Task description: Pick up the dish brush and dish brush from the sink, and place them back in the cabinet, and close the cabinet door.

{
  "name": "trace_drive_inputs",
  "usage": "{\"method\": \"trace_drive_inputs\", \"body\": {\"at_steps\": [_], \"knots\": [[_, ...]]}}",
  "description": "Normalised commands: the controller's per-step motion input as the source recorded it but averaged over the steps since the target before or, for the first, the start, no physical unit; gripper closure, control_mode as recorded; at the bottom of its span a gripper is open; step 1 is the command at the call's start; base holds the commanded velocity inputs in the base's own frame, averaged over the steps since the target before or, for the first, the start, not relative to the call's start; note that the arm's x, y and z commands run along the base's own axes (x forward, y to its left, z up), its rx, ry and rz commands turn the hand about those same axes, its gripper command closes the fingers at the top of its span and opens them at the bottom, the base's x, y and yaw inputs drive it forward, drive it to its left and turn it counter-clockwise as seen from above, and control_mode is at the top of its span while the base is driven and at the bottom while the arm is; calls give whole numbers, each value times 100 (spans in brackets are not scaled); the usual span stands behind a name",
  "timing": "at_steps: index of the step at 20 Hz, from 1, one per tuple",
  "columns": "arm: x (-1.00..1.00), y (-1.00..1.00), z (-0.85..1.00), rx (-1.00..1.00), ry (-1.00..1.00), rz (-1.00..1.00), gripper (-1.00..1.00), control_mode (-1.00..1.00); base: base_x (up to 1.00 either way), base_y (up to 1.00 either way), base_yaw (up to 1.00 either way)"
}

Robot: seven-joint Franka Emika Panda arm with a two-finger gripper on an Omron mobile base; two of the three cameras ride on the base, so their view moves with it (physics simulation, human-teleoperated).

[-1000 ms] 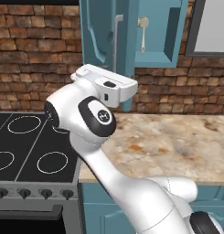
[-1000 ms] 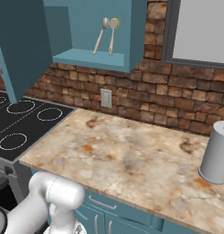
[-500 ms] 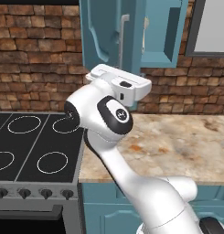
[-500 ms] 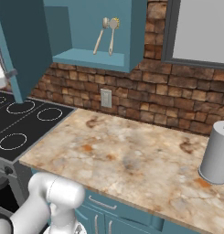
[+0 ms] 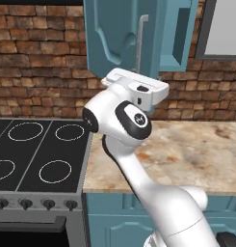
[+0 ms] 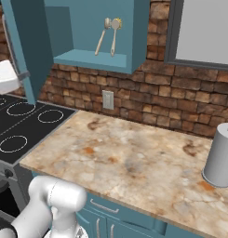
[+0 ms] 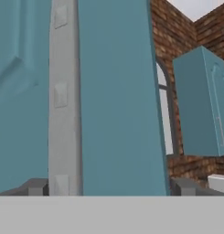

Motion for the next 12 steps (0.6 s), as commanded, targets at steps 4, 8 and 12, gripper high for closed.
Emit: {"method": "trace_drive_inputs", "body": {"at_steps": [4, 8, 12], "knots": [[33, -24, -7, -3, 0, -5, -100, -100, 0, 0, 0], [40, -22, -7, -4, 0, -7, -100, -100, 0, 0, 0], [43, -21, -8, -3, 0, -8, -100, -100, 0, 0, 0]]}}
